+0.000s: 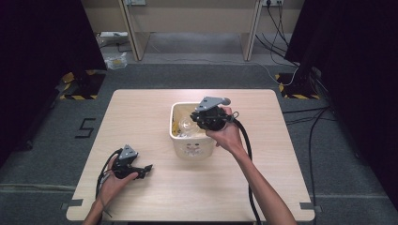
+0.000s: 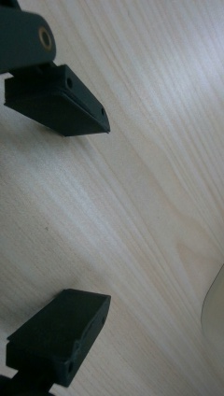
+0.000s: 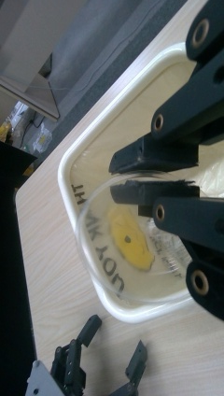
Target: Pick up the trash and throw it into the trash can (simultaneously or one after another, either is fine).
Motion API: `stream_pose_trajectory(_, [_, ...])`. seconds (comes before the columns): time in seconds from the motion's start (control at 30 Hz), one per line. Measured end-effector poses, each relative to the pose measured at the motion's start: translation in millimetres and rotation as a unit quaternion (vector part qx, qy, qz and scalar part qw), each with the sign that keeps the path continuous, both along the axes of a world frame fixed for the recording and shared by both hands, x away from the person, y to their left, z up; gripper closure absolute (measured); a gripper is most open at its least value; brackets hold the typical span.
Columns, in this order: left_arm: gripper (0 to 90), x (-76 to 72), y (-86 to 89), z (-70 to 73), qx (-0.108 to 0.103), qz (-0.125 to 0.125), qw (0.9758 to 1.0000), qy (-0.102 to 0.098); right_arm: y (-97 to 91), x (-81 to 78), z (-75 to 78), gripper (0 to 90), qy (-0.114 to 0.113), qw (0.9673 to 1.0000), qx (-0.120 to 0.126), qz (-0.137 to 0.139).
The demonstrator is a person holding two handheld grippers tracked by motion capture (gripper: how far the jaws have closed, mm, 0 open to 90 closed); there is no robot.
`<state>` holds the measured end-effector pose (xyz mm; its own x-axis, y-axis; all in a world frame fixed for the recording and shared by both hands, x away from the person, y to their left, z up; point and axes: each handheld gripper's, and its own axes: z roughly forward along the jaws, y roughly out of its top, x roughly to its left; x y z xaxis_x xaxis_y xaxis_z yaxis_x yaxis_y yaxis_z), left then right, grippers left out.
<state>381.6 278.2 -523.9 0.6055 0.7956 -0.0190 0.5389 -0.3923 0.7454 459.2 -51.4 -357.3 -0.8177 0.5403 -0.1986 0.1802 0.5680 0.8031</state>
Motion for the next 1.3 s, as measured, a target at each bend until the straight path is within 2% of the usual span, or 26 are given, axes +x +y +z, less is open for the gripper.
stream_pose_trajectory(0.07, [13.9, 0.0, 0.0, 0.0, 0.000, 0.000, 1.0000, 0.000, -0.3, -0.3, -0.2, 77.2, 0.011, 0.9999, 0.008, -0.001])
stream_pose_trajectory(0.37, [13.9, 0.0, 0.0, 0.0, 0.000, 0.000, 1.0000, 0.000, -10.9, -0.5, 5.1, 68.9, 0.007, 0.9995, 0.026, -0.015])
stream_pose_trajectory(0.57, [13.9, 0.0, 0.0, 0.0, 0.000, 0.000, 1.0000, 0.000, -20.2, -1.5, 5.6, 64.2, 0.002, 0.9992, 0.030, -0.026])
stream_pose_trajectory(0.7, [13.9, -0.1, 0.0, 0.1, 0.000, 0.000, 1.0000, 0.000, -25.8, -1.4, 5.5, 57.4, 0.006, 0.9983, 0.041, -0.041])
stream_pose_trajectory(0.83, [13.9, 0.0, 0.0, -0.1, 0.000, 0.000, 1.0000, 0.000, -33.5, -2.0, 7.6, 49.5, 0.005, 0.9968, 0.052, -0.060])
stream_pose_trajectory(0.93, [13.9, 0.0, 0.0, -0.1, 0.000, 0.000, 1.0000, 0.000, -38.7, -4.3, 10.3, 42.3, -0.004, 0.9959, 0.056, -0.072])
stream_pose_trajectory(0.97, [13.9, 0.0, 0.0, -0.1, 0.000, 0.000, 1.0000, 0.000, -38.7, -4.3, 10.3, 42.3, -0.004, 0.9959, 0.056, -0.072])
stream_pose_trajectory(1.0, [13.9, 0.0, 0.0, -0.1, 0.000, 0.000, 1.0000, 0.000, -43.0, -6.0, 11.6, 38.3, -0.004, 0.9947, 0.059, -0.084])
stream_pose_trajectory(1.13, [13.9, 0.0, 0.0, -0.1, 0.000, 0.000, 1.0000, 0.000, -53.5, -7.2, 11.5, 33.4, -0.002, 0.9917, 0.070, -0.108])
stream_pose_trajectory(1.3, [13.9, 0.0, 0.0, -0.1, 0.000, 0.000, 1.0000, 0.000, -70.3, -7.1, 10.1, 32.1, 0.000, 0.9881, 0.085, -0.128])
